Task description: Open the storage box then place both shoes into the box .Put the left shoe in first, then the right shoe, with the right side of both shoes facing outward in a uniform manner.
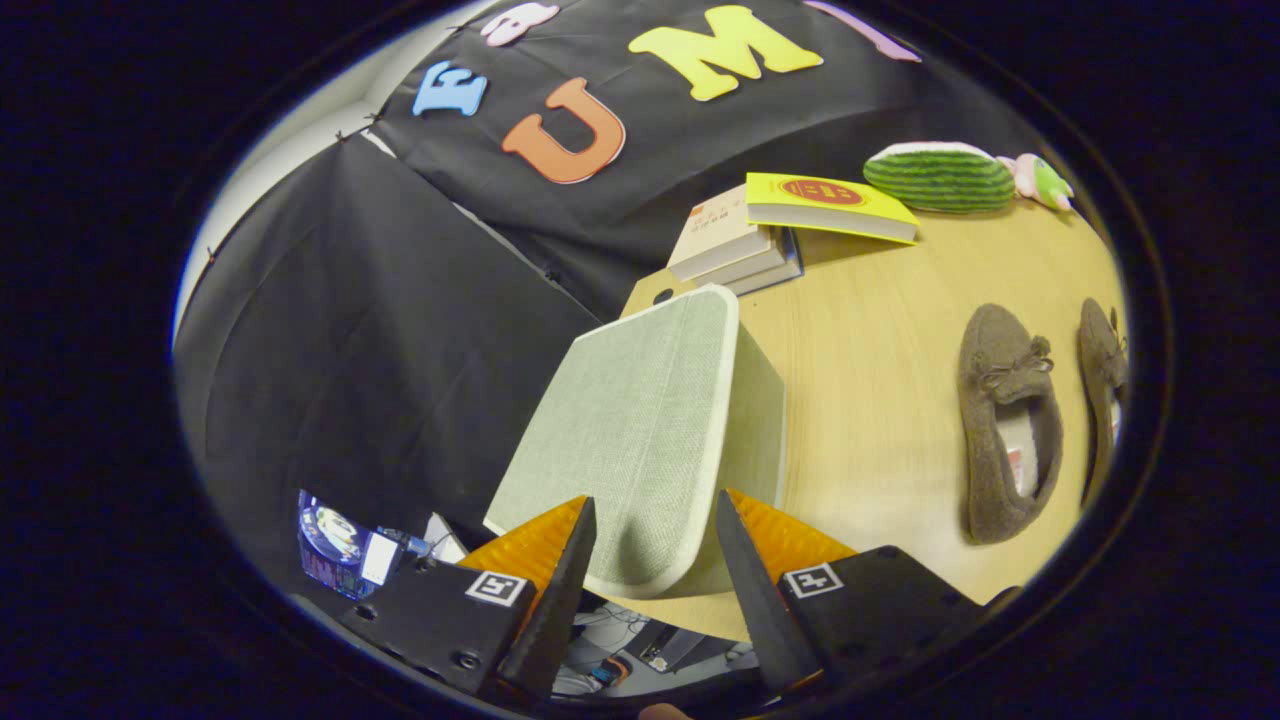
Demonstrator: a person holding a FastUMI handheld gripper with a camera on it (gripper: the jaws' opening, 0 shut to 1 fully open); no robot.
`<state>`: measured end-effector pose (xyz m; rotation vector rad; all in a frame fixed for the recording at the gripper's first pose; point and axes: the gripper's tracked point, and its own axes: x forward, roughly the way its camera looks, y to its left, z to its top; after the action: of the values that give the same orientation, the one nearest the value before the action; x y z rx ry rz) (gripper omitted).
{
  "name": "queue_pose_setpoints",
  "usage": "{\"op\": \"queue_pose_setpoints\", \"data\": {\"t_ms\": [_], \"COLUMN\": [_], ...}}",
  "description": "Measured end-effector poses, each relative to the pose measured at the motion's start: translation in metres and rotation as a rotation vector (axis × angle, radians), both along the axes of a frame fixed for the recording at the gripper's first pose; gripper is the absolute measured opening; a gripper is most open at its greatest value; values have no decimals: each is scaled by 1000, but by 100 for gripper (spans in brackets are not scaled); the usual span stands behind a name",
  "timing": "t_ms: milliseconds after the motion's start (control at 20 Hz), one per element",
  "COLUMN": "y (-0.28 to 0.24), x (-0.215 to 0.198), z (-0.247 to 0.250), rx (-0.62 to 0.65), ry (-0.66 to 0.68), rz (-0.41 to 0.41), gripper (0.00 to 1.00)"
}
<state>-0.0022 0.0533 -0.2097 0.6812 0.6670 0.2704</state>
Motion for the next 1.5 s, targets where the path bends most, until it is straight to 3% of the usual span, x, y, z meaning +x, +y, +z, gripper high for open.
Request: {"op": "queue_pose_setpoints", "data": {"t_ms": [100,250,450,600,950,1150,1500], "y": [-1,-1,-12,-12,34,96,196], "x": [2,4,9,1,5,17,30], "z": [-7,-5,7,29,126,177,186], "rx": [40,154,268,302,210,88,-61], "ry": [34,78,112,103,-75,-195,-276], "rz": [-15,-50,-124,-137,-43,107,284], "gripper": [77,63,19,6,6,6,6]}}
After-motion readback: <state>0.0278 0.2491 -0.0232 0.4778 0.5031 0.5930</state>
